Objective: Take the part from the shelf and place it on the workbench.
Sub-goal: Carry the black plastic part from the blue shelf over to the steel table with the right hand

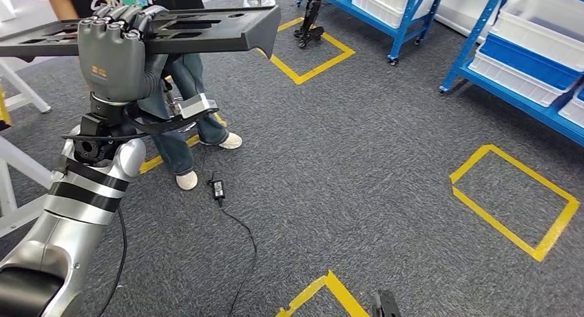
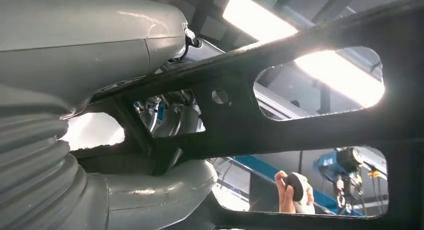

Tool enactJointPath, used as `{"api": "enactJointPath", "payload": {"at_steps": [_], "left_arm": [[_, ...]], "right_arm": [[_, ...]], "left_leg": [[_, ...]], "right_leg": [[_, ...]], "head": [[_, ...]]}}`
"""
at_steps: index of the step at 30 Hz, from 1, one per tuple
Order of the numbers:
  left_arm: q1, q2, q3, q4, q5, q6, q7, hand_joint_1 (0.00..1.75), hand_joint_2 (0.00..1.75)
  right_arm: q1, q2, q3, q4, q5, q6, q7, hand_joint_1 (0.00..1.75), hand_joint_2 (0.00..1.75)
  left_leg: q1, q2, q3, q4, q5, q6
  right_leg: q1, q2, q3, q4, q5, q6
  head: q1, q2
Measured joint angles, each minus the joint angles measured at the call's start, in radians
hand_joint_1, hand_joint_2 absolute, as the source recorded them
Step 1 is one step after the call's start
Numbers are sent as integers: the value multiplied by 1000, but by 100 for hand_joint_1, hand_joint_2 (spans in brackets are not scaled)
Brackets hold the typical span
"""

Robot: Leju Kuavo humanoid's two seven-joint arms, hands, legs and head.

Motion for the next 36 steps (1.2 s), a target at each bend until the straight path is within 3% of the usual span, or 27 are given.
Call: {"api": "enactJointPath", "payload": {"at_steps": [2, 4, 5, 6, 7, 9, 11, 13, 14, 15, 17, 19, 20, 21, 22, 24, 26, 28, 29, 30, 31, 33, 35, 36], "left_arm": [[-2, -2, -1, 0, 2, 0, -1, 175, 175], [1, -3, -2, 3, 2, 0, -3, 175, 175], [2, -3, -3, 4, 3, 0, -4, 175, 175], [3, -3, -4, 6, 4, 0, -5, 175, 175], [3, -3, -4, 7, 4, 0, -6, 175, 175], [0, -6, -4, 7, 5, 0, -8, 175, 175], [-1, -10, -4, 7, 6, 0, -9, 175, 175], [-2, -12, -3, 7, 8, 0, -9, 175, 175], [-3, -12, -2, 7, 8, 0, -9, 175, 175], [-5, -15, -2, 7, 9, 0, -10, 175, 175], [-8, -24, -3, 7, 9, 0, -11, 175, 175], [-7, -33, -4, 7, 9, 0, -13, 175, 175], [-6, -35, -5, 8, 9, 0, -14, 175, 175], [-5, -37, -5, 8, 8, 0, -15, 175, 175], [-5, -38, -5, 8, 8, 0, -16, 175, 175], [-6, -43, -5, 8, 8, 0, -17, 175, 175], [-7, -50, -5, 8, 8, 0, -18, 175, 175], [-6, -53, -4, 8, 10, 0, -19, 175, 175], [-6, -53, -3, 8, 10, 0, -21, 175, 175], [-7, -52, -2, 8, 12, 0, -22, 175, 175], [-7, -53, -1, 8, 12, 0, -23, 175, 175], [-7, -58, -1, 9, 12, 0, -26, 175, 175], [-3, -61, -1, 10, 10, 0, -27, 175, 175], [-1, -62, -1, 11, 8, 0, -27, 175, 175]], "right_arm": [[5, 0, -1, 0, -3, -2, -2, 0, 0], [12, 0, -1, 0, -6, -3, -4, 0, 0], [13, 0, -2, 1, -7, -4, -5, 0, 0], [14, 0, -2, 1, -8, -4, -6, 0, 0], [14, 0, -2, 1, -9, -5, -8, 0, 0], [14, -1, -4, 1, -10, -6, -11, 0, 0], [14, -3, -7, 1, -11, -7, -12, 0, 0], [13, -3, -9, 1, -11, -8, -12, 0, 0], [13, -3, -9, 1, -12, -8, -13, 0, 0], [13, -4, -10, 1, -12, -9, -13, 0, 0], [15, -4, -13, 2, -13, -10, -15, 0, 0], [20, -4, -16, 3, -15, -11, -17, 0, 0], [22, -4, -18, 3, -17, -12, -19, 0, 0], [24, -5, -20, 4, -19, -13, -21, 0, 0], [24, -6, -23, 4, -22, -14, -23, 0, 0], [25, -8, -29, 5, -26, -17, -29, 0, 0], [25, -11, -35, 5, -30, -19, -32, 0, 0], [26, -11, -40, 5, -32, -20, -36, 0, 0], [26, -11, -42, 5, -33, -20, -37, 0, 0], [26, -11, -44, 5, -34, -20, -39, 0, 0], [28, -12, -46, 5, -35, -21, -41, 0, 0], [35, -14, -50, 5, -36, -21, -44, 0, 0], [40, -15, -54, 5, -37, -22, -45, 0, 0], [41, -15, -56, 5, -38, -22, -45, 0, 0]], "left_leg": [[-1, 67, -50, 113, -65, -5], [3, 84, -101, 228, -111, -10], [6, 86, -105, 245, -111, -13], [8, 91, -88, 219, -93, -15], [11, 105, -52, 158, -64, -16], [8, 152, 22, 28, -23, -14], [0, 169, 46, -20, -16, -3], [-3, 140, 42, -23, -10, 12], [-3, 127, 40, -26, -7, 19], [-1, 115, 40, -29, -3, 26], [2, 89, 37, -32, 3, 37], [2, 60, 33, -32, 7, 43], [1, 44, 32, -32, 8, 44], [1, 28, 31, -32, 10, 45], [1, 11, 30, -32, 11, 44], [1, -20, 28, -31, 15, 39], [1, -45, 23, -31, 21, 30], [2, -70, 17, -36, 29, 17], [2, -66, 13, -33, 28, 13], [0, -44, 5, -18, 16, 9], [-3, -10, -10, 15, -7, 6], [-3, 61, -60, 134, -74, 1], [3, 83, -103, 235, -113, -6], [7, 88, -101, 237, -107, -10]], "right_leg": [[2, -27, 1, -3, 1, -9], [5, -55, 0, -2, 1, -12], [5, -70, -1, -2, 0, -12], [5, -84, 0, -2, 0, -11], [5, -97, 1, -1, -2, -10], [11, -119, 3, 2, -7, -3], [19, -138, 4, 3, -11, 5], [19, -157, 4, 2, -13, 14], [16, -147, 1, 8, -19, 19], [13, -124, -9, 28, -32, 21], [8, -57, -59, 130, -80, 18], [8, -28, -125, 260, -124, 14], [8, -24, -144, 290, -128, 17], [8, -21, -143, 281, -116, 22], [7, -13, -124, 233, -92, 27], [5, 37, -57, 93, -38, 33], [4, 71, -17, 17, -12, 28], [5, 52, -10, 7, -5, 19], [4, 39, -8, 3, -1, 14], [1, 24, -6, -1, 2, 8], [-1, 9, -3, -6, 5, 2], [3, -20, -1, -7, 5, -4], [4, -52, -1, -7, 4, -6], [4, -67, -2, -7, 4, -6]], "head": [[-3, 0], [-3, 0], [-4, 0], [-4, 0], [-4, 0], [-3, 0], [-1, 0], [0, 0], [0, 0], [1, 0], [5, 0], [8, 0], [8, 0], [8, 0], [8, 0], [8, 0], [8, 0], [7, 0], [7, 0], [4, 0], [2, 0], [-3, 0], [-3, 0], [-4, 0]]}}
